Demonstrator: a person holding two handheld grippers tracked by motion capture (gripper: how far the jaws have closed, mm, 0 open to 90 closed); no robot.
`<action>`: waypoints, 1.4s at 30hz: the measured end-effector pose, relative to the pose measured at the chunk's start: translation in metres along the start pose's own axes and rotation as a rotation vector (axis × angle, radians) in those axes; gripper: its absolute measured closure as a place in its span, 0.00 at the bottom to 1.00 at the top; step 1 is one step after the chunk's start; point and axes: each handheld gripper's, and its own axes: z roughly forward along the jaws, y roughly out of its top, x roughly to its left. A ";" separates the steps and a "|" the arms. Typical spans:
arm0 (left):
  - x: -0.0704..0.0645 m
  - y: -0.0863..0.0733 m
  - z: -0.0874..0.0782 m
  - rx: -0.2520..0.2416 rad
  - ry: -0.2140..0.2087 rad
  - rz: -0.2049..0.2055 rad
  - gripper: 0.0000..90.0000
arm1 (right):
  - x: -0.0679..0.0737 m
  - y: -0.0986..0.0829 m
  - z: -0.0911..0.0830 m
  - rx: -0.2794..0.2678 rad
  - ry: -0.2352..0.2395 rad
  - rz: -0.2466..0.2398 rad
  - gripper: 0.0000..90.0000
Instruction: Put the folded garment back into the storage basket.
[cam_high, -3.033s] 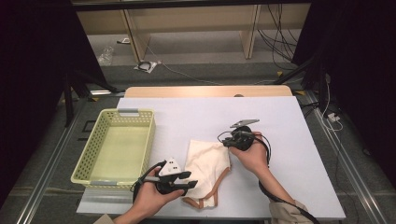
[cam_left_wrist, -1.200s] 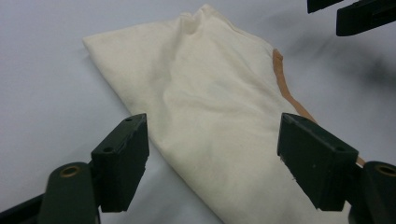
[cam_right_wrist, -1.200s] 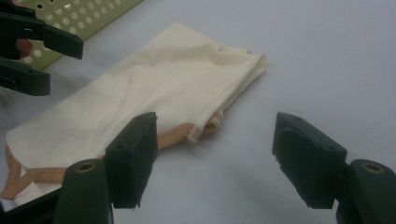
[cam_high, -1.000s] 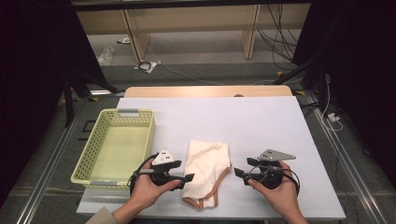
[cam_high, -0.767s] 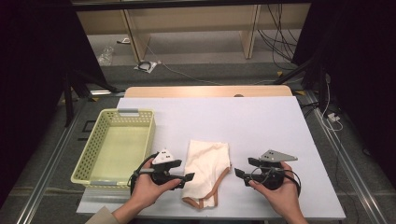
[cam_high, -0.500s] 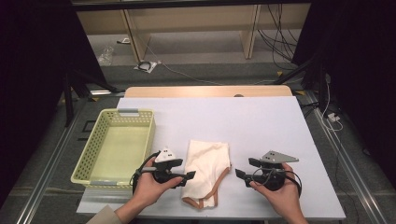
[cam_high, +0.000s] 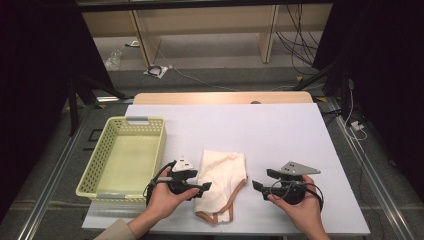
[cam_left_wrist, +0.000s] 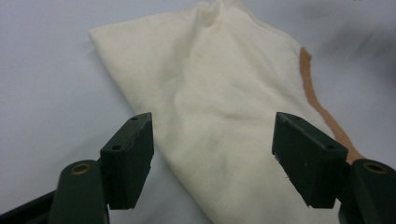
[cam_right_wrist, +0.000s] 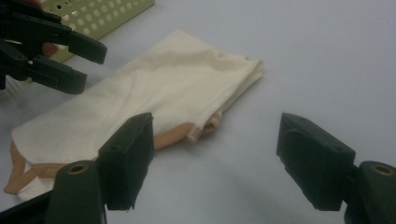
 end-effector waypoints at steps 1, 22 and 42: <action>0.001 0.000 0.001 0.004 0.010 -0.008 0.33 | 0.000 0.000 0.000 0.000 0.000 0.000 0.32; 0.010 0.006 0.027 0.075 0.080 -0.037 0.36 | 0.002 0.000 0.002 0.007 0.002 -0.003 0.32; -0.012 0.011 0.036 0.113 0.173 0.025 0.47 | 0.003 0.001 0.003 0.022 0.004 -0.012 0.33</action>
